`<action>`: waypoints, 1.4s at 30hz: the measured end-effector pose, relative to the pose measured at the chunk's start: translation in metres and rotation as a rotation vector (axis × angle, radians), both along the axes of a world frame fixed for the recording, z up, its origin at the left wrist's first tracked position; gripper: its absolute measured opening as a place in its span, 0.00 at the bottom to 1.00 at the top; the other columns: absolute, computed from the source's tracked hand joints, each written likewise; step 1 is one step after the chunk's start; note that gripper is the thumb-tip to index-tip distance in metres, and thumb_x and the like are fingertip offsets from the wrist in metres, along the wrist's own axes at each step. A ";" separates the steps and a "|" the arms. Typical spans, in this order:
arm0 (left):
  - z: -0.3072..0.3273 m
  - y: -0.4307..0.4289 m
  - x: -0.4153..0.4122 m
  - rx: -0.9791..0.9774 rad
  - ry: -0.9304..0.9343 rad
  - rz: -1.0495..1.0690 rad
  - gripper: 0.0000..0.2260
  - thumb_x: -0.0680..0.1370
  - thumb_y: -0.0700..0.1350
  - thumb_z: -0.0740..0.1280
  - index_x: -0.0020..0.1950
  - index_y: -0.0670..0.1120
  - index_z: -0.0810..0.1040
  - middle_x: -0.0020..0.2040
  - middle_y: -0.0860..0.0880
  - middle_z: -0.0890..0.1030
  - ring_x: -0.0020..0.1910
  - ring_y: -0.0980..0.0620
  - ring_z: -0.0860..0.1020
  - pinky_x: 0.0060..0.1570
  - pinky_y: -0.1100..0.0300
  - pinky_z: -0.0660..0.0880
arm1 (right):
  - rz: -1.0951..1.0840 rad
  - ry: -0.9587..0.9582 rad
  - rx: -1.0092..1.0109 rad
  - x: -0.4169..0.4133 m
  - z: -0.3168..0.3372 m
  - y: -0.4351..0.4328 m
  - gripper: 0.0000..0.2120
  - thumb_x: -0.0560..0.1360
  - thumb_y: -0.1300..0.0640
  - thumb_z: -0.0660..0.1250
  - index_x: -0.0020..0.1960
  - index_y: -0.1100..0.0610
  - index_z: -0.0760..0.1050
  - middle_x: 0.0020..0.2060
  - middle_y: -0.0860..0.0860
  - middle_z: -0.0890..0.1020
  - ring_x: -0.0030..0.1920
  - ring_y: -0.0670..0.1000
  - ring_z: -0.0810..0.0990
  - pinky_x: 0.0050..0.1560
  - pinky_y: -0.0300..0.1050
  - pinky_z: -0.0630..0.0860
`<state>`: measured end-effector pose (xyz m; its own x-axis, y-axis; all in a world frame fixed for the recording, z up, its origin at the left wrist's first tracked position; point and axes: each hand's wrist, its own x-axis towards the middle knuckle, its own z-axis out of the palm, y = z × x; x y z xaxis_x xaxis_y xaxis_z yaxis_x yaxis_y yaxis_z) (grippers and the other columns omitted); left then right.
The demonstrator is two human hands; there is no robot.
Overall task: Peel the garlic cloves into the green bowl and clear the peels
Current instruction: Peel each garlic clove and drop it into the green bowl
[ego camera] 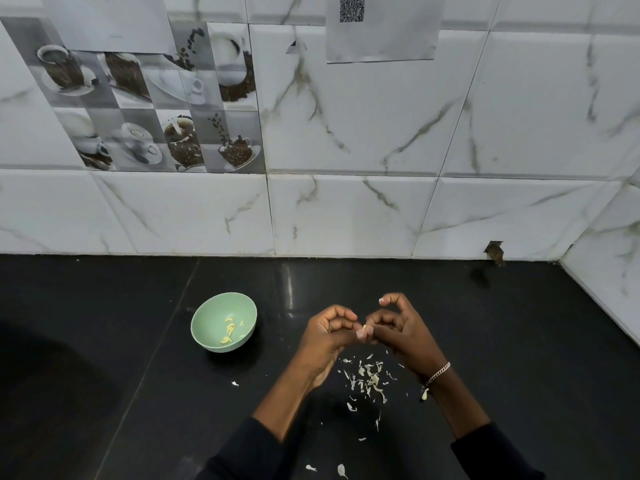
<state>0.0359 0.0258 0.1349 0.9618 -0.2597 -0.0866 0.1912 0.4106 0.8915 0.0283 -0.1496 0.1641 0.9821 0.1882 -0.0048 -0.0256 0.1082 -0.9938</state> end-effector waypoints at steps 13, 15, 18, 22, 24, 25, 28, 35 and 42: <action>0.002 -0.003 -0.002 0.089 -0.055 0.006 0.13 0.72 0.31 0.74 0.55 0.30 0.80 0.46 0.33 0.83 0.45 0.41 0.83 0.50 0.57 0.80 | -0.026 -0.014 -0.013 0.001 -0.002 0.002 0.22 0.70 0.66 0.72 0.57 0.60 0.64 0.38 0.62 0.81 0.36 0.54 0.78 0.36 0.41 0.76; 0.002 -0.004 -0.002 0.116 -0.073 0.014 0.12 0.73 0.32 0.74 0.54 0.32 0.81 0.47 0.31 0.83 0.45 0.41 0.83 0.50 0.57 0.80 | -0.035 -0.021 -0.014 0.001 -0.003 0.002 0.20 0.71 0.68 0.71 0.56 0.59 0.63 0.38 0.63 0.80 0.34 0.53 0.78 0.34 0.38 0.75; -0.001 -0.004 0.000 0.152 -0.082 0.024 0.10 0.73 0.35 0.75 0.53 0.34 0.82 0.48 0.31 0.83 0.46 0.42 0.82 0.51 0.56 0.78 | -0.034 -0.010 0.029 0.002 -0.006 0.001 0.19 0.74 0.70 0.69 0.54 0.57 0.62 0.39 0.63 0.81 0.35 0.55 0.78 0.34 0.39 0.75; -0.003 -0.005 0.001 0.138 -0.044 0.020 0.15 0.69 0.44 0.78 0.51 0.37 0.82 0.45 0.33 0.82 0.46 0.42 0.80 0.49 0.52 0.75 | -0.022 0.015 0.080 0.004 -0.008 0.001 0.19 0.71 0.67 0.70 0.53 0.57 0.62 0.38 0.63 0.81 0.37 0.56 0.79 0.37 0.43 0.77; -0.004 -0.006 0.002 0.122 -0.019 0.015 0.15 0.70 0.42 0.78 0.51 0.36 0.81 0.44 0.37 0.82 0.45 0.44 0.79 0.46 0.57 0.76 | -0.019 0.024 0.110 0.005 -0.010 0.001 0.19 0.71 0.67 0.70 0.52 0.57 0.63 0.38 0.63 0.80 0.37 0.57 0.79 0.38 0.45 0.78; -0.005 -0.006 0.003 0.116 -0.015 0.013 0.14 0.71 0.41 0.77 0.51 0.36 0.80 0.45 0.38 0.82 0.44 0.44 0.79 0.44 0.59 0.76 | -0.018 0.028 0.124 0.005 -0.010 0.001 0.18 0.71 0.67 0.70 0.52 0.57 0.63 0.39 0.64 0.80 0.37 0.57 0.78 0.38 0.45 0.78; -0.008 -0.005 0.004 0.109 -0.010 0.025 0.12 0.73 0.38 0.76 0.52 0.34 0.79 0.46 0.37 0.82 0.45 0.43 0.79 0.44 0.58 0.76 | -0.014 0.021 0.142 0.007 -0.012 0.000 0.14 0.73 0.70 0.69 0.51 0.59 0.66 0.38 0.63 0.79 0.37 0.56 0.79 0.38 0.45 0.78; -0.011 0.001 0.004 0.133 0.020 0.071 0.08 0.75 0.34 0.73 0.53 0.35 0.80 0.44 0.38 0.84 0.41 0.49 0.82 0.43 0.60 0.75 | -0.110 0.078 -0.023 0.012 -0.023 -0.006 0.09 0.78 0.73 0.59 0.48 0.65 0.77 0.32 0.56 0.76 0.32 0.55 0.78 0.33 0.44 0.75; -0.028 0.002 0.001 0.198 0.069 0.115 0.06 0.75 0.33 0.72 0.52 0.39 0.84 0.41 0.41 0.85 0.40 0.49 0.81 0.43 0.60 0.75 | -0.036 0.014 -0.734 0.019 -0.064 -0.011 0.14 0.71 0.70 0.70 0.46 0.52 0.84 0.37 0.51 0.83 0.36 0.49 0.82 0.41 0.46 0.81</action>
<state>0.0368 0.0276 0.1066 0.9740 -0.1205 -0.1918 0.2169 0.2521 0.9431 0.0476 -0.1604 0.0999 0.9865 0.0997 -0.1297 -0.0476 -0.5839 -0.8104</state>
